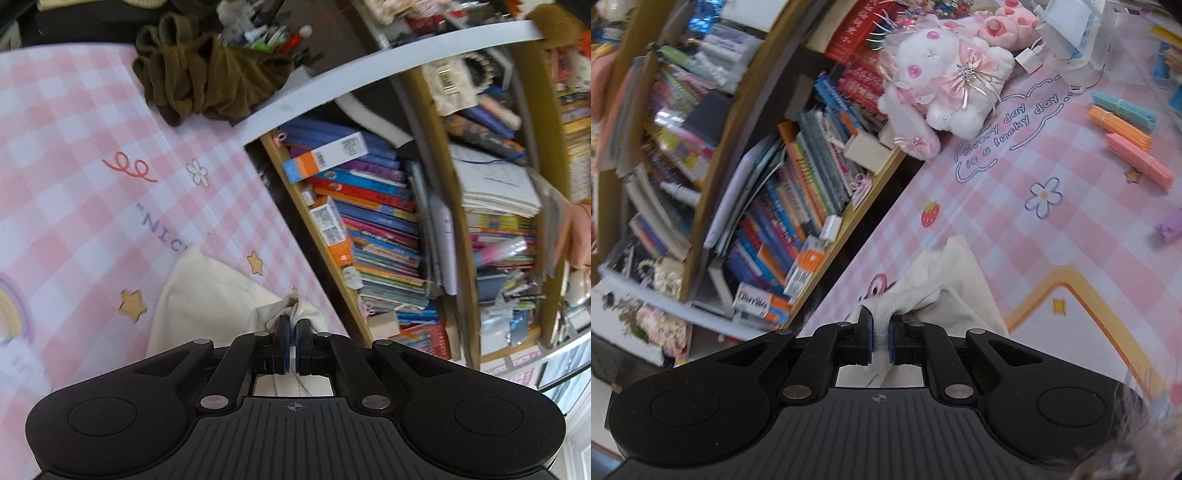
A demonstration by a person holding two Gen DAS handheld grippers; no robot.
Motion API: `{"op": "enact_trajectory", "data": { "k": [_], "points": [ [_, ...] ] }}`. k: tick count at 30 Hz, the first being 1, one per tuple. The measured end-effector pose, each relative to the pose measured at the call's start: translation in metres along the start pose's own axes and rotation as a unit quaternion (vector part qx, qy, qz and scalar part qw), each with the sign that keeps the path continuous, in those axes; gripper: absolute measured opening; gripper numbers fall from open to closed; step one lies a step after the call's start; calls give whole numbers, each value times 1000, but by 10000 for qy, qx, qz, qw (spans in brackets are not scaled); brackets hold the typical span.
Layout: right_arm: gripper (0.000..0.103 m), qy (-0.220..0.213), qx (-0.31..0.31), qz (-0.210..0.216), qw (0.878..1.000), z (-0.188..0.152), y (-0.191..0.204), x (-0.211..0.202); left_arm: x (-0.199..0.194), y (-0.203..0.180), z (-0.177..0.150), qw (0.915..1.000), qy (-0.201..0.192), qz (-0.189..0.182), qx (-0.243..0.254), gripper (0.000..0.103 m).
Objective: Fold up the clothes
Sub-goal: 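Grasp the hem corners with both tools and lift them toward the collar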
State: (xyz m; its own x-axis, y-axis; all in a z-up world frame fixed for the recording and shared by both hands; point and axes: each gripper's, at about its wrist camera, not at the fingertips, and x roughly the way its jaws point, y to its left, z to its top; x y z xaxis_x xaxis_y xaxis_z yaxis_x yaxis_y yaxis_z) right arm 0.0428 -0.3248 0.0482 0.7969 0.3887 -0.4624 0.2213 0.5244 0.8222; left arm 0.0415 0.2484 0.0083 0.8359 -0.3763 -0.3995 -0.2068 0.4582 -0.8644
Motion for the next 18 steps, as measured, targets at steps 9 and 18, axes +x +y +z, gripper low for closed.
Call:
{"op": "enact_trajectory", "data": {
  "k": [9, 18],
  "points": [
    [11, 261, 48, -1163, 9929, 22, -10, 87, 60, 37, 25, 9947, 435, 899, -255, 5],
    [42, 421, -2377, -2064, 9482, 24, 37, 83, 15, -1, 37, 9729, 431, 1404, 1788, 17]
  ]
}}
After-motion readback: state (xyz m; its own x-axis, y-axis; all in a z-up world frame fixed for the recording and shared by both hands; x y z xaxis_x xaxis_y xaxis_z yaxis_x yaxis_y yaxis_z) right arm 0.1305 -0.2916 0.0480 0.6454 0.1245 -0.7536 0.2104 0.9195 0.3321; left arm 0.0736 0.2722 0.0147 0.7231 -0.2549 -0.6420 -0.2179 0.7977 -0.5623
